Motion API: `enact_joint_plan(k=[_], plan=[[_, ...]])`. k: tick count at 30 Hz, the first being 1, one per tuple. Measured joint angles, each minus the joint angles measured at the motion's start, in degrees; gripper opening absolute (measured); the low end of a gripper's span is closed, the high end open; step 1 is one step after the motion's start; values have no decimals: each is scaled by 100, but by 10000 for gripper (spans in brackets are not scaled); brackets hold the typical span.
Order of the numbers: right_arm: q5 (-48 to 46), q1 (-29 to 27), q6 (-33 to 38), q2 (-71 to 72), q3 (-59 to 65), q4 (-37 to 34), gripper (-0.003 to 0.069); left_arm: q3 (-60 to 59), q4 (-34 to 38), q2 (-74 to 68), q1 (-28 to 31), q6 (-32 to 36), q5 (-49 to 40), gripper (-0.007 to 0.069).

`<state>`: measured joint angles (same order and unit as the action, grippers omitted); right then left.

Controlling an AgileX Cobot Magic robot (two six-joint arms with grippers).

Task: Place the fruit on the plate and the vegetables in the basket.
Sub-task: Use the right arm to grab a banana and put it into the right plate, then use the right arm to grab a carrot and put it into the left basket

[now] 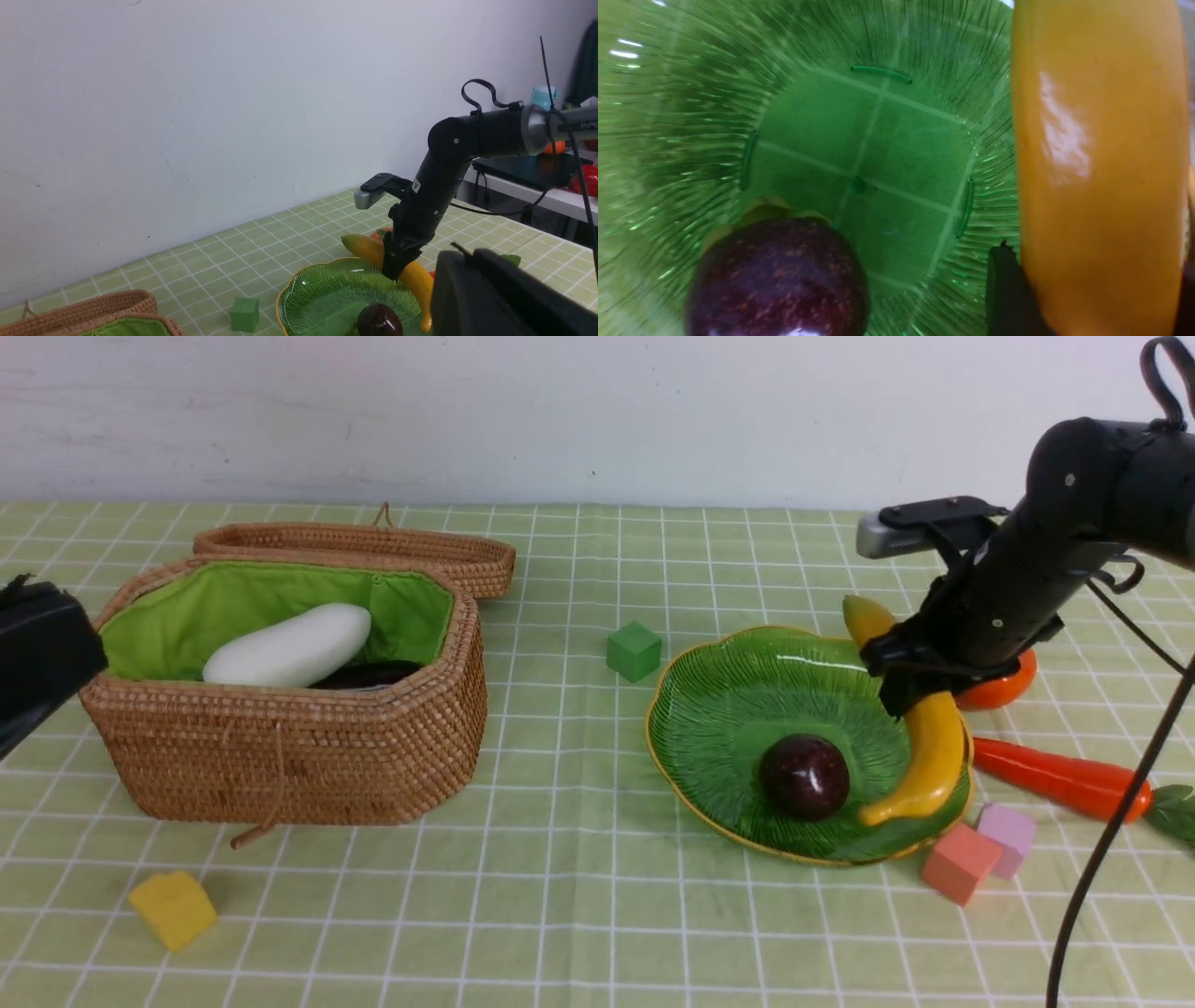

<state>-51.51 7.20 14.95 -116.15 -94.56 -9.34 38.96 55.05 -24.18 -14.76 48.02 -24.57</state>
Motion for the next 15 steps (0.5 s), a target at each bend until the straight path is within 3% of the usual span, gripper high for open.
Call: enact_joint_plan(k=[4, 12, 15], plan=[[61, 0, 0, -68, 0, 8, 324, 0, 5, 0, 0, 0, -6, 8], [37, 0, 0, 31, -7, 8, 572, 0, 11, 0, 0, 0, -100, 18], [-87, 0, 0, 196, -18, -9, 594, 0, 11, 0, 0, 0, -186, 20]])
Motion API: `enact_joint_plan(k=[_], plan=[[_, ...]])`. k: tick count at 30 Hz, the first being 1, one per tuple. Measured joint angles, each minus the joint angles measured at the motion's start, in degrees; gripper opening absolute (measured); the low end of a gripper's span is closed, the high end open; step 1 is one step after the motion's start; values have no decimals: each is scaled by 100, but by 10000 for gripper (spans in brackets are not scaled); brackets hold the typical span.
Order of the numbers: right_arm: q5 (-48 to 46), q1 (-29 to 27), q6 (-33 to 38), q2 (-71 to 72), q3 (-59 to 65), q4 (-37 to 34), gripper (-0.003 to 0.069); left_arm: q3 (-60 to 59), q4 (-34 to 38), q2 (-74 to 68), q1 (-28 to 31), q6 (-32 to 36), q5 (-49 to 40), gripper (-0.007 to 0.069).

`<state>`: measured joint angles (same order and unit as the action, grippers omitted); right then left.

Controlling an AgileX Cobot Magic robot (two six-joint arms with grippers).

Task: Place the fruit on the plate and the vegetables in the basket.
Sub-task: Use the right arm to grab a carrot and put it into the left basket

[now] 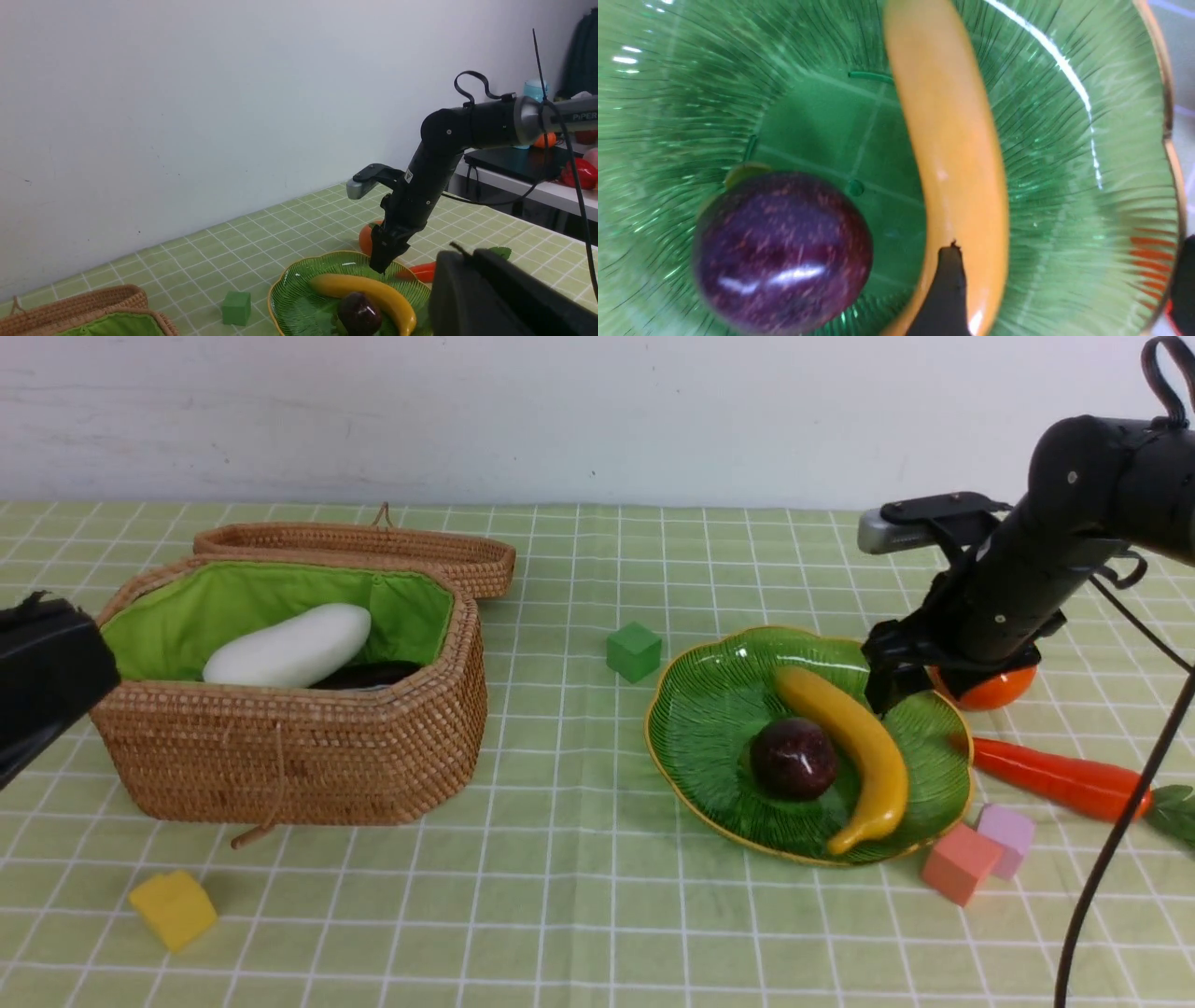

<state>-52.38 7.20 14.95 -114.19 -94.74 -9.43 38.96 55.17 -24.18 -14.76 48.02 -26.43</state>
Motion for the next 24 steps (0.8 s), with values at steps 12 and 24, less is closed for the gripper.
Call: enact_joint_plan(k=[12, 24], plan=[[-1591, 0, -289, 1309, -108, 436, 183, 0, 0, 0, 0, 0, -868, 24], [-1859, -375, -776, 2398, 449, 943, -15, 0, -37, 0, 0, 0, -1751, 26]])
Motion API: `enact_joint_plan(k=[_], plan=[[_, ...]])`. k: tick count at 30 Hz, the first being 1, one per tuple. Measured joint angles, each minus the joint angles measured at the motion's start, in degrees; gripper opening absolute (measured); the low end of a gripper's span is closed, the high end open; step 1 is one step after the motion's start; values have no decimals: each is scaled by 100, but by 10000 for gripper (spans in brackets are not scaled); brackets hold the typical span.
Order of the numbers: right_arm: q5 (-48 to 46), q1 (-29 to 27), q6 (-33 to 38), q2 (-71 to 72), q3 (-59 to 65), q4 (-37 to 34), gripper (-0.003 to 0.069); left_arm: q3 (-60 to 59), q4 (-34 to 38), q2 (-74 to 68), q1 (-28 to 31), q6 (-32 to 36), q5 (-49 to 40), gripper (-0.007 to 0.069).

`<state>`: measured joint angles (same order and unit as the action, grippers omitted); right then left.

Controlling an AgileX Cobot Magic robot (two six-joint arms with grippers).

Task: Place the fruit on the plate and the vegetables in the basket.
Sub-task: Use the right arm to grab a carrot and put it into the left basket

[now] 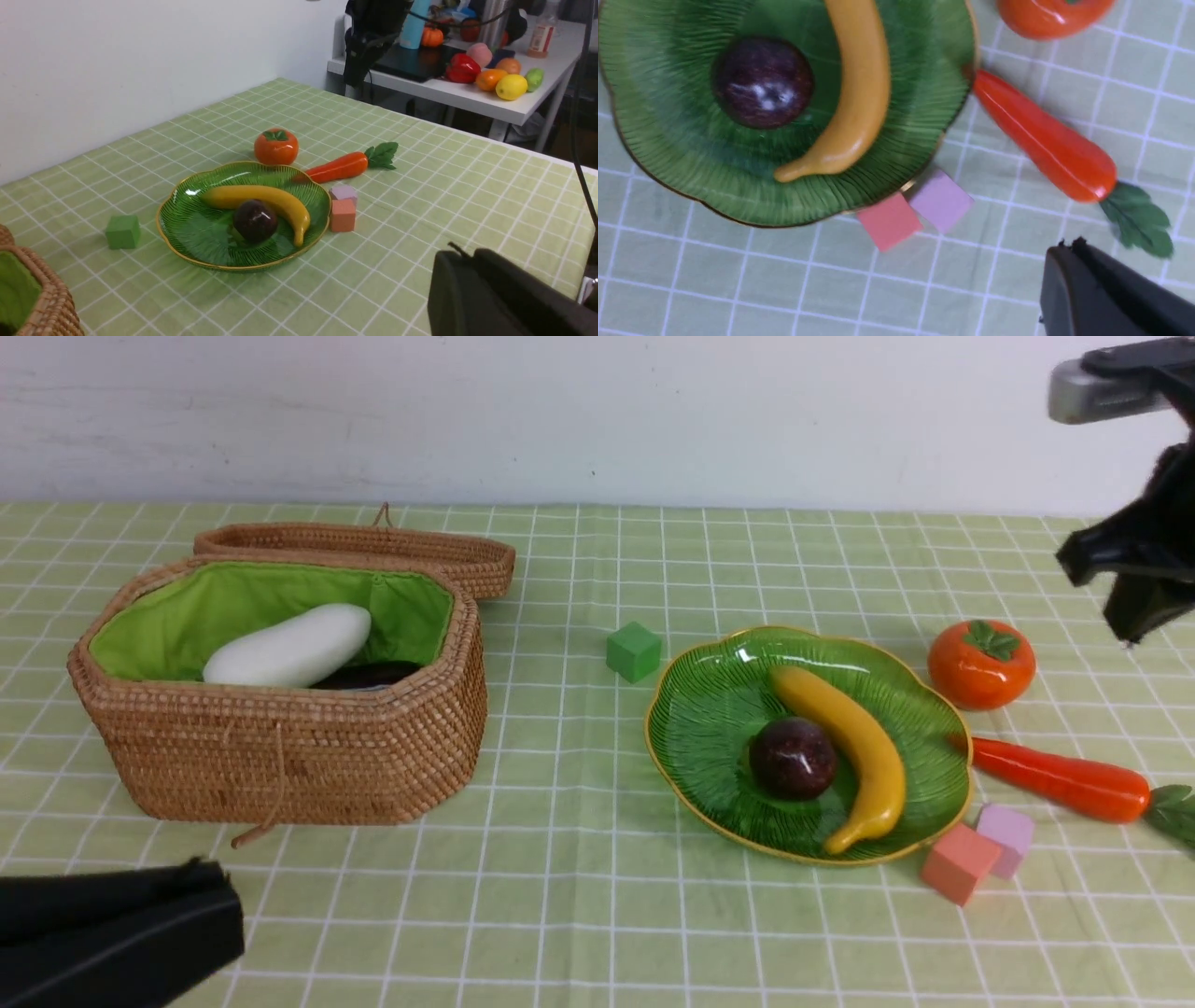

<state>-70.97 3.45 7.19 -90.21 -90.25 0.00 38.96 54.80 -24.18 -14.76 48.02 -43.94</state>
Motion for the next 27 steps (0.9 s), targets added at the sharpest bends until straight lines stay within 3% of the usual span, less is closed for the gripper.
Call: enact_joint_plan(k=[3, 9, 18, 25, 27], plan=[[20, -386, -86, 417, 631, 58, -15, 0, 0, 0, 0, 0, -77, 26], [1041, -1229, -466, 943, 1988, 0, -11, 0, -5, 0, 0, 0, -91, 26], [1816, -1322, -468, 341, 2133, -97, 66, 0, -5, 0, 0, 0, -131, 26], [2296, -1322, -74, -528, 2059, -97, 363, 0, -5, 0, 0, 0, -136, 26], [2476, -1322, 47, -650, 2053, -97, 419, 0, -5, 0, 0, 0, -136, 26]])
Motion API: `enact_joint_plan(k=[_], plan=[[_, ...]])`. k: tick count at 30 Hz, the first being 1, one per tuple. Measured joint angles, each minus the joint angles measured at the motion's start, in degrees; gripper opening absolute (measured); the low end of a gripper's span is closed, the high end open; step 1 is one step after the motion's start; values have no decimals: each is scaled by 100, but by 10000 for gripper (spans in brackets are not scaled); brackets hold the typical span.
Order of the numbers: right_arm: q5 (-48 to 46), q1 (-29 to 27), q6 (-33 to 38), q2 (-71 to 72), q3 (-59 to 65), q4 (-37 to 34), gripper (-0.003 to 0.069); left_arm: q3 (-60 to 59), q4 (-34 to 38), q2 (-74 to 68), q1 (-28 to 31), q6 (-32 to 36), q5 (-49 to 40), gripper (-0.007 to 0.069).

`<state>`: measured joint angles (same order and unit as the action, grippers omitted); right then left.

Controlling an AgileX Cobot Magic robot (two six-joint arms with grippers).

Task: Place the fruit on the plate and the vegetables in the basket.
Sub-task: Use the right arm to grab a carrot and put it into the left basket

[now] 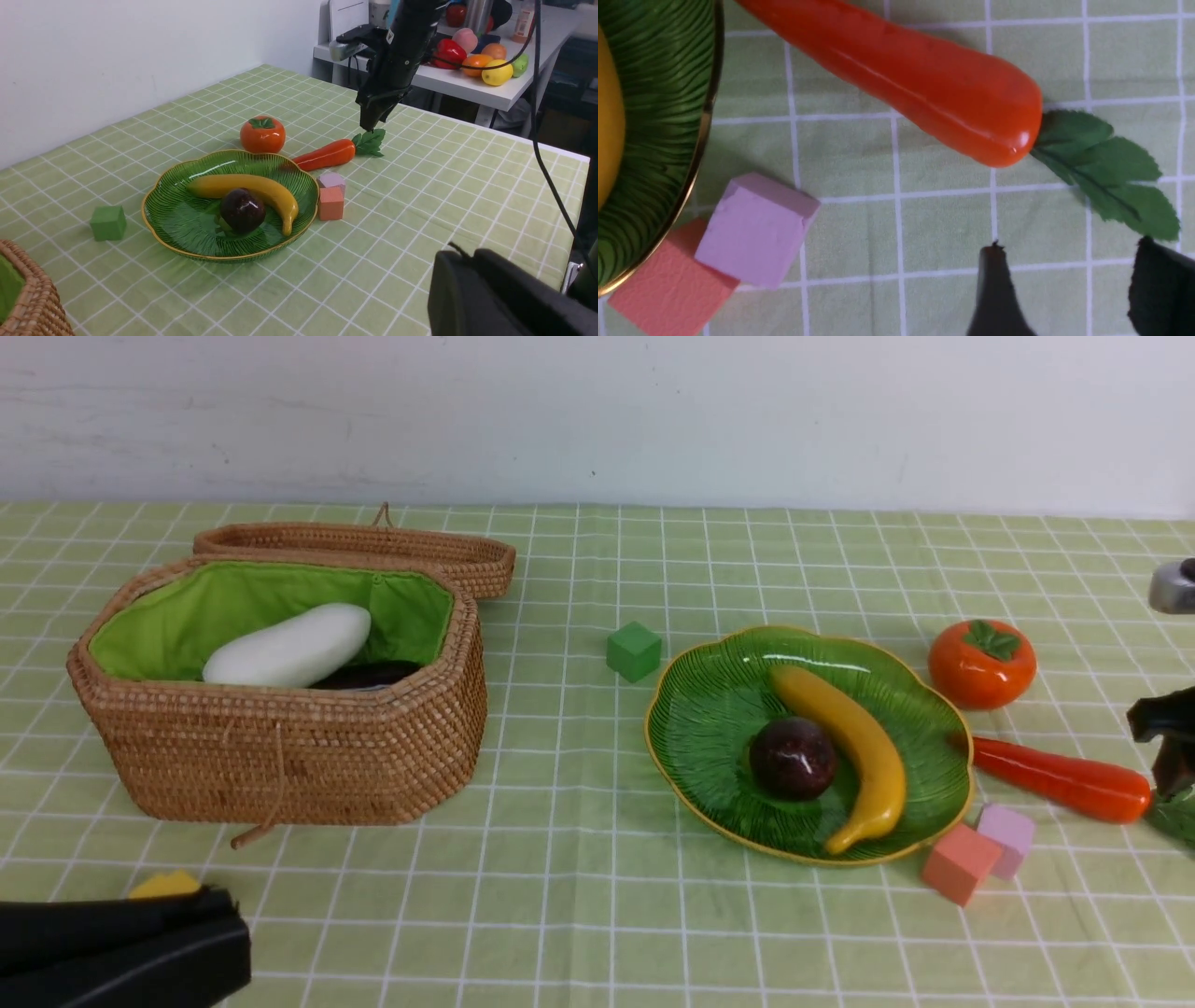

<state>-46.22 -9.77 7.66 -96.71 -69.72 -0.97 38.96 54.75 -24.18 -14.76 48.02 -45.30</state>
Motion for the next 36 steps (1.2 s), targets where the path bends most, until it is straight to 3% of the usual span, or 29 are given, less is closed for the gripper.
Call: enact_joint_plan(k=[4, 5, 11, 18, 31, 36], plan=[[627, 0, 793, -291, -19, 0, 520, 0, 0, 0, 0, 0, 0, 26], [803, 0, 1427, -419, -25, -23, 549, 0, 0, 0, 0, 0, 0, 27], [742, 0, 3619, -655, -36, -174, 568, 0, 0, 0, 0, 0, 0, 29], [714, 0, 5044, -756, -152, -641, 569, -5, 0, 0, 0, 0, 0, 29], [342, 0, 4857, -1987, -1195, -708, 569, -5, 0, 0, 0, 0, 0, 39], [242, 0, 4808, -2069, -1261, -741, 524, -5, -6, 0, 0, 0, 0, 39]])
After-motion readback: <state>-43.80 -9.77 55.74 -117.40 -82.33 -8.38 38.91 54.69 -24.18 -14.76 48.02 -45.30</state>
